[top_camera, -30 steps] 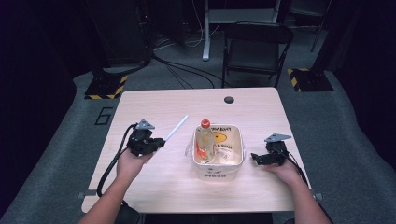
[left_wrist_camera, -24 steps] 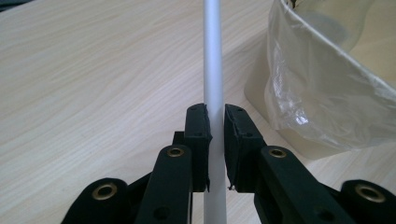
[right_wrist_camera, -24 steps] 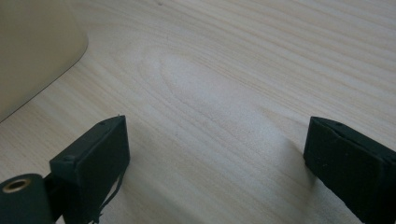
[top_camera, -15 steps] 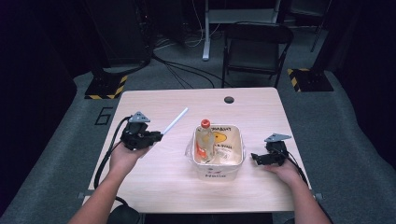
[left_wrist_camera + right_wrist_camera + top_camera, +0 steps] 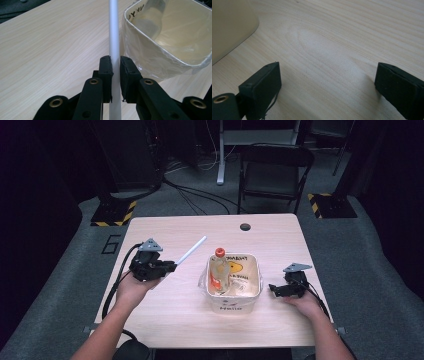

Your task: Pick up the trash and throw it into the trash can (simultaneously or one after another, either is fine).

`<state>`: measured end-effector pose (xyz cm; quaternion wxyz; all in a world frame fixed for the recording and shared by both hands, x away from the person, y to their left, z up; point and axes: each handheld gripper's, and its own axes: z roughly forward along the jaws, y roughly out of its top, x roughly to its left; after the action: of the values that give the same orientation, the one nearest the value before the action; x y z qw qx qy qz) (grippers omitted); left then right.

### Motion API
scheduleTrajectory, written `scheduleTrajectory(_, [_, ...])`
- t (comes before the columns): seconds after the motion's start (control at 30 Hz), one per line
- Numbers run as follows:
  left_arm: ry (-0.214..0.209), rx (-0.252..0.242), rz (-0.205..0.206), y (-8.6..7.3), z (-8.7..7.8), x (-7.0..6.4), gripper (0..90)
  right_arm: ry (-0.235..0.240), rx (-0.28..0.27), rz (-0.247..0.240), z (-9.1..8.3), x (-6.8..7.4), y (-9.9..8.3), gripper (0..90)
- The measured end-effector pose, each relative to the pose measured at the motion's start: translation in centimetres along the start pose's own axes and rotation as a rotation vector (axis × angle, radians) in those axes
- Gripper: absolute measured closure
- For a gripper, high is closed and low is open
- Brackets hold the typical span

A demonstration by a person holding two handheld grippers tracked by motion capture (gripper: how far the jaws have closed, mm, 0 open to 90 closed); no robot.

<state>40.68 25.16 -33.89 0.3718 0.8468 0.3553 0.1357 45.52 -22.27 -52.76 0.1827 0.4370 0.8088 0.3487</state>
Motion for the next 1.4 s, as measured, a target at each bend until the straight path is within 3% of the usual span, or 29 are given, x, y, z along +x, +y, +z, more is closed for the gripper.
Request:
scheduleTrajectory(0.7, [-0.058, 0.0, 0.08, 2.2, -1.7, -2.6, 80.1, 0.0, 0.0, 0.0, 0.0, 0.0, 0.0, 6.2])
scheduleTrajectory(1.4, [-0.116, -0.011, 0.122, 3.3, -1.0, -4.7, 80.1, 0.0, 0.0, 0.0, 0.0, 0.0, 0.0, 6.1])
